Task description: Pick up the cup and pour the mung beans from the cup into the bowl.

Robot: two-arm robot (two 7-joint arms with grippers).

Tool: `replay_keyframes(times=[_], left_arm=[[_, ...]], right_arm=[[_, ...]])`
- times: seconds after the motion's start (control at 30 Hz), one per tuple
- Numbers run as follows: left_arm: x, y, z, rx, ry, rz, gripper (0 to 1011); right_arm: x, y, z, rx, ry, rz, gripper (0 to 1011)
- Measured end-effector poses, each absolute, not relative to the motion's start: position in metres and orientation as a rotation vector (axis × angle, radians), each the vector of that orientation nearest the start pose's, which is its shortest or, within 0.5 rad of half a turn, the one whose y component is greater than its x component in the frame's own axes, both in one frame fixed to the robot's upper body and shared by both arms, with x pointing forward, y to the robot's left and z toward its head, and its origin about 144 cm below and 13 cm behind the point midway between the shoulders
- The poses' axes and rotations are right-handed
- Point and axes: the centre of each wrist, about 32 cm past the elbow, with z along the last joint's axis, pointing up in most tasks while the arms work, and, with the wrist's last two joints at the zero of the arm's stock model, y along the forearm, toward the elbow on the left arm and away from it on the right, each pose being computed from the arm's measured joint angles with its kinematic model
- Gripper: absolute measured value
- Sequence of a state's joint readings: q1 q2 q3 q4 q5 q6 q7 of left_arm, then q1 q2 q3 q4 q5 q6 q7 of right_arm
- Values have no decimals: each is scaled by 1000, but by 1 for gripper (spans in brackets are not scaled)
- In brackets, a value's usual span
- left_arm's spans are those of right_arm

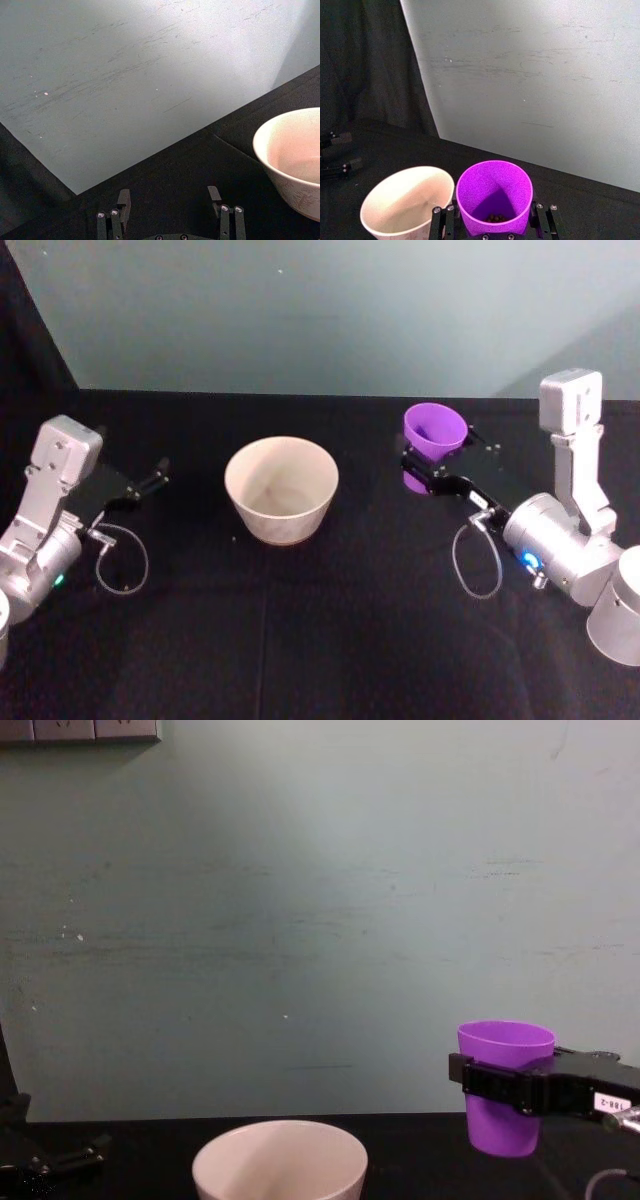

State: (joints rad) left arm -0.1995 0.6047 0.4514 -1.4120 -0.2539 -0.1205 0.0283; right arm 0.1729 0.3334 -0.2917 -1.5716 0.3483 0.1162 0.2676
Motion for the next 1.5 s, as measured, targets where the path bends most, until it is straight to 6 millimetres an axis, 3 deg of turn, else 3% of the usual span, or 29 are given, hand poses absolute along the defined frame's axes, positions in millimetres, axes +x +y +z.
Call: replay_keyframes(times=[1.5], left_arm=[[489, 310, 1140, 304, -285, 1248, 1000]], right_arm=[[495, -236, 1185, -47, 17, -1032, 732]])
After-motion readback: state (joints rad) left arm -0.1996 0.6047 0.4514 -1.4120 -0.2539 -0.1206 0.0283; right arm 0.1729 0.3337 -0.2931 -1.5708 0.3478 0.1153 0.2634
